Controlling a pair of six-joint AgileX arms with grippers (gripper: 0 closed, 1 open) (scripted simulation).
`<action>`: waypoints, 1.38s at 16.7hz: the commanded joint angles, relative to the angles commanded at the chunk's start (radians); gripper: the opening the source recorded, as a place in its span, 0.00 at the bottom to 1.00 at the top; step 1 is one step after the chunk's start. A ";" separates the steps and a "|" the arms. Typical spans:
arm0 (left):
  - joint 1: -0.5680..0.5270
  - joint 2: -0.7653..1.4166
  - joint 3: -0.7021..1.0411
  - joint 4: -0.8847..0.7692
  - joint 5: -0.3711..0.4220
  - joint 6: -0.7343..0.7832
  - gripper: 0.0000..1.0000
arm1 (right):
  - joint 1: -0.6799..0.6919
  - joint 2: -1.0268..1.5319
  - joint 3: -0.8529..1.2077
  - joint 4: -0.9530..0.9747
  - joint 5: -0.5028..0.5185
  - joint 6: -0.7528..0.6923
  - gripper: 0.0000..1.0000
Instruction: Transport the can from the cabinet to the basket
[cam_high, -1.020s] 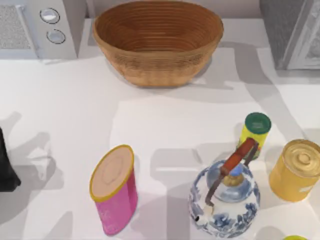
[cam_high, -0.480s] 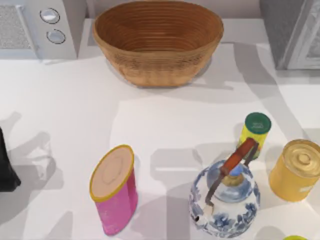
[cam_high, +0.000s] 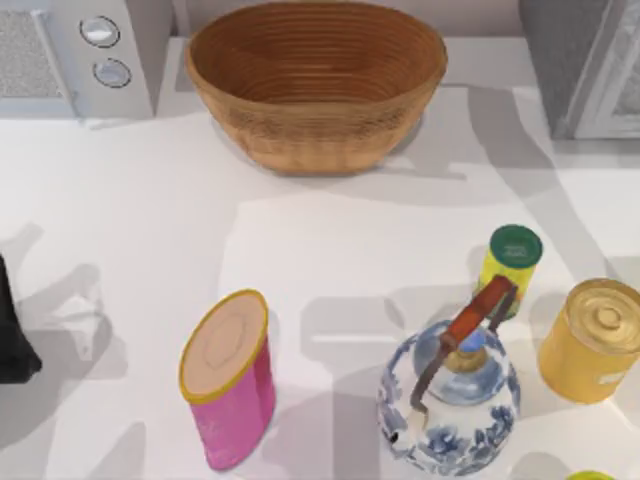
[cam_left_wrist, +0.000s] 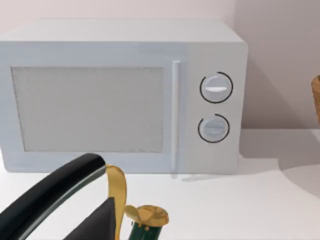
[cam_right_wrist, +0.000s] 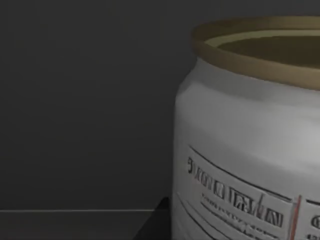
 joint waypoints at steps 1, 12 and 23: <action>0.000 0.000 0.000 0.000 0.000 0.000 1.00 | 0.000 0.000 0.000 0.000 0.000 0.000 0.25; 0.000 0.000 0.000 0.000 0.000 0.000 1.00 | 0.000 0.000 0.000 0.000 0.000 0.000 0.00; 0.000 0.000 0.000 0.000 0.000 0.000 1.00 | 0.310 -0.317 -0.001 -0.319 0.303 0.000 0.00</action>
